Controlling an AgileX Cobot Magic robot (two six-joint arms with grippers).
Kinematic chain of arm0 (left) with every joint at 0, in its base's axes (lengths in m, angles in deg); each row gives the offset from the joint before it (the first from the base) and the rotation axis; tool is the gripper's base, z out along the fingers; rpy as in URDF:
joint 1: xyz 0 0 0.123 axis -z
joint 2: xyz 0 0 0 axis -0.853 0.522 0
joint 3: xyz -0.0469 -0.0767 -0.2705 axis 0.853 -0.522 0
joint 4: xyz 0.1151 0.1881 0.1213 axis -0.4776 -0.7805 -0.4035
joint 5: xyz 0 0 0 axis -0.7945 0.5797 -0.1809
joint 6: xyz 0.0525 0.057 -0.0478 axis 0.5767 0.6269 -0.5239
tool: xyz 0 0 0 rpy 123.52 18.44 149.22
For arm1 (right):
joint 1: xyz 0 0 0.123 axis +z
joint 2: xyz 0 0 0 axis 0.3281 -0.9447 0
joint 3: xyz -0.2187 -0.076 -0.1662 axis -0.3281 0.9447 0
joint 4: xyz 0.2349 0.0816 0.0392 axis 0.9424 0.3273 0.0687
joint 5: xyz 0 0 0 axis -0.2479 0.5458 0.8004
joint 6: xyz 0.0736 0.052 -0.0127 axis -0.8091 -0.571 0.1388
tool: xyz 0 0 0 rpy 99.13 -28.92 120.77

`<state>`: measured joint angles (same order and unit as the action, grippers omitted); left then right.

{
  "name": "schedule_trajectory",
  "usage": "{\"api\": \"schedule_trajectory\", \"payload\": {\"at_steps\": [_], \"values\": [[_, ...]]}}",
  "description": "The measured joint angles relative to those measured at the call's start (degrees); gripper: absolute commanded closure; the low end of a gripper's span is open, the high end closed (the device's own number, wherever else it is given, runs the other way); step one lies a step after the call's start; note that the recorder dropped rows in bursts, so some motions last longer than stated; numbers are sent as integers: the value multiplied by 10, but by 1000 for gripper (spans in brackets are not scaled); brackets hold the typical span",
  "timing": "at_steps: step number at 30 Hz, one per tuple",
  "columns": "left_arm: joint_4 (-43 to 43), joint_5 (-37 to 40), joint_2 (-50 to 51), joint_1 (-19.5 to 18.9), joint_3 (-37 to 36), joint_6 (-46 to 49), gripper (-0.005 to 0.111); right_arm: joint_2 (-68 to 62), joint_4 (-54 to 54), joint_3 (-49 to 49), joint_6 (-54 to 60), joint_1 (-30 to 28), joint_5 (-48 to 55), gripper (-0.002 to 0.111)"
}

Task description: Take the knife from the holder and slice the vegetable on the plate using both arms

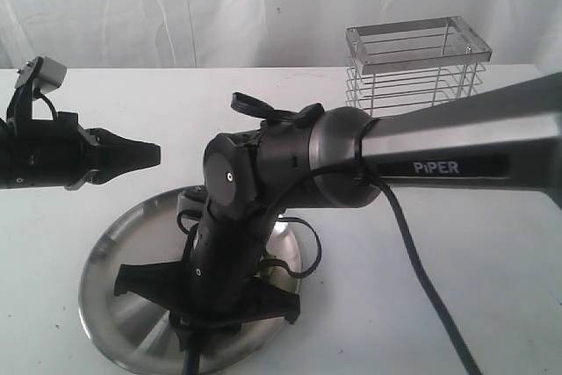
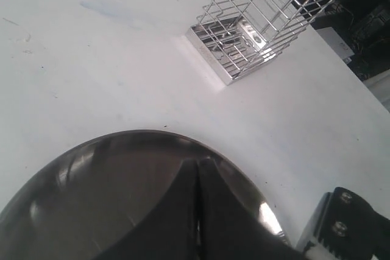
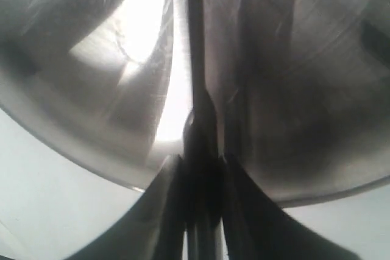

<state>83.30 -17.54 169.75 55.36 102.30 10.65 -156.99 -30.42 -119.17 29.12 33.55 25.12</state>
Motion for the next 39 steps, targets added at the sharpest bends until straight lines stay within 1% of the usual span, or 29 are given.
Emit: {"api": "schedule_trajectory", "payload": {"at_steps": [9,14,39], "values": [[1,1,0,0,0,0,107,24,-16,0,1,0,12,108],[1,1,0,0,0,0,107,24,17,0,29,0,12,108],[1,4,0,0,0,0,107,-9,19,0,28,-1,8,108]]}}
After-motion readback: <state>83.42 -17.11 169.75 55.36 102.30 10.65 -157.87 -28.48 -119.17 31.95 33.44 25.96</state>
